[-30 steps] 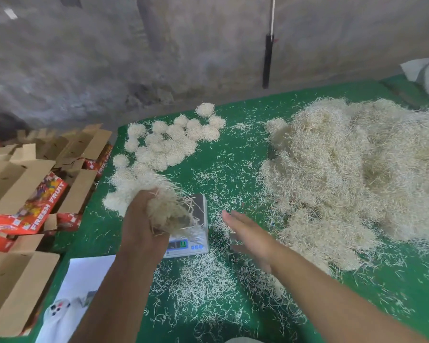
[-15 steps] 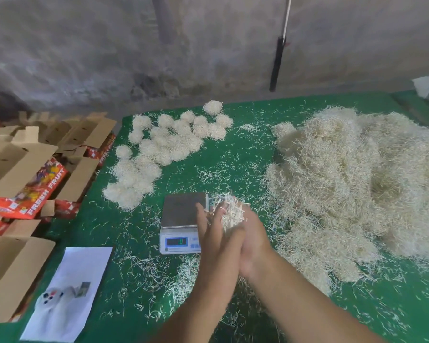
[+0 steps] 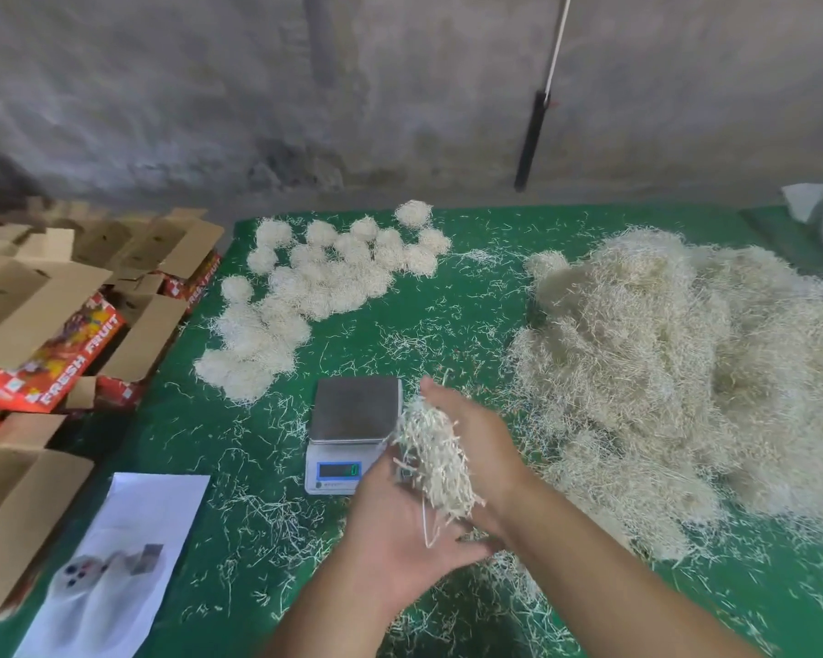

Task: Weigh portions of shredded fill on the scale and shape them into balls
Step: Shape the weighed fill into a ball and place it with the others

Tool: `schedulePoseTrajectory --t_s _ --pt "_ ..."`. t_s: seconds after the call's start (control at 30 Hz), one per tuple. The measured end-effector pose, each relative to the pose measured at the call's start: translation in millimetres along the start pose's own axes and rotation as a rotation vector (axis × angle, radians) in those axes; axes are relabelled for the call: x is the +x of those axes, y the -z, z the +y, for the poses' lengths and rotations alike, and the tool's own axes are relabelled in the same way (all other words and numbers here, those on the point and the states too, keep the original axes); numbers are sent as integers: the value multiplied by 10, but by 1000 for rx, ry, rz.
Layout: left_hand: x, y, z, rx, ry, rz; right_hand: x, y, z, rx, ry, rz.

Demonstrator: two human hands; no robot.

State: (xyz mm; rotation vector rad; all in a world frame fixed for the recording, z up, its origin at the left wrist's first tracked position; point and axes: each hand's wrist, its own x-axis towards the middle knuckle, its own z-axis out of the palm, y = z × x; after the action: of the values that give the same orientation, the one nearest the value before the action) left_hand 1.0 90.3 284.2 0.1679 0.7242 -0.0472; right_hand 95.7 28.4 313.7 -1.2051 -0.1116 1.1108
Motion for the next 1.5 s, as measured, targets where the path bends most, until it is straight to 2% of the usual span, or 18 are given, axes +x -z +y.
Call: schedulePoseTrajectory --t_s 0.07,0.1,0.17,0.2,0.27,0.33,0.43,0.53,0.63,0.73,0.9,1.03,1.13,1.23,1.33,1.4,1.47,1.5 --pt "85 -20 59 -26 -7 -23 82 -3 151 -109 15 1" --pt "85 -10 95 44 -41 -18 141 12 217 -233 75 54" --pt "91 -29 143 161 -133 112 188 29 326 -536 214 137" --pt "99 -40 150 116 -145 96 204 20 369 -641 289 152" --pt "97 -33 207 78 -201 97 223 21 414 -776 405 157" --pt "90 0 268 82 -263 164 261 32 449 -931 490 185" --pt "121 27 311 159 -335 252 316 18 490 -992 476 247" --pt "169 35 351 192 -445 288 342 -82 552 -861 408 352" --pt "243 95 487 300 -569 389 346 -186 567 -604 323 380" --pt "340 206 665 505 -683 432 312 -236 570 -318 178 322" --pt "374 267 806 922 -906 303 381 -214 459 197 -37 221" --pt "445 258 761 1201 -1083 230 595 -364 484 340 -186 108" --pt "572 345 776 1471 -1173 338 718 -507 505 426 -140 91" --pt "661 391 861 1572 -1097 423 813 -562 490 400 -93 165" --pt "712 370 914 1452 -932 337 980 -561 432 172 -5 342" --pt "687 346 935 1107 -643 303 1121 -552 378 -79 41 462" --pt "668 428 1036 617 -267 319 1262 -537 385 -204 58 518" --pt "665 497 1112 437 -108 272 1333 -527 415 -230 86 515"
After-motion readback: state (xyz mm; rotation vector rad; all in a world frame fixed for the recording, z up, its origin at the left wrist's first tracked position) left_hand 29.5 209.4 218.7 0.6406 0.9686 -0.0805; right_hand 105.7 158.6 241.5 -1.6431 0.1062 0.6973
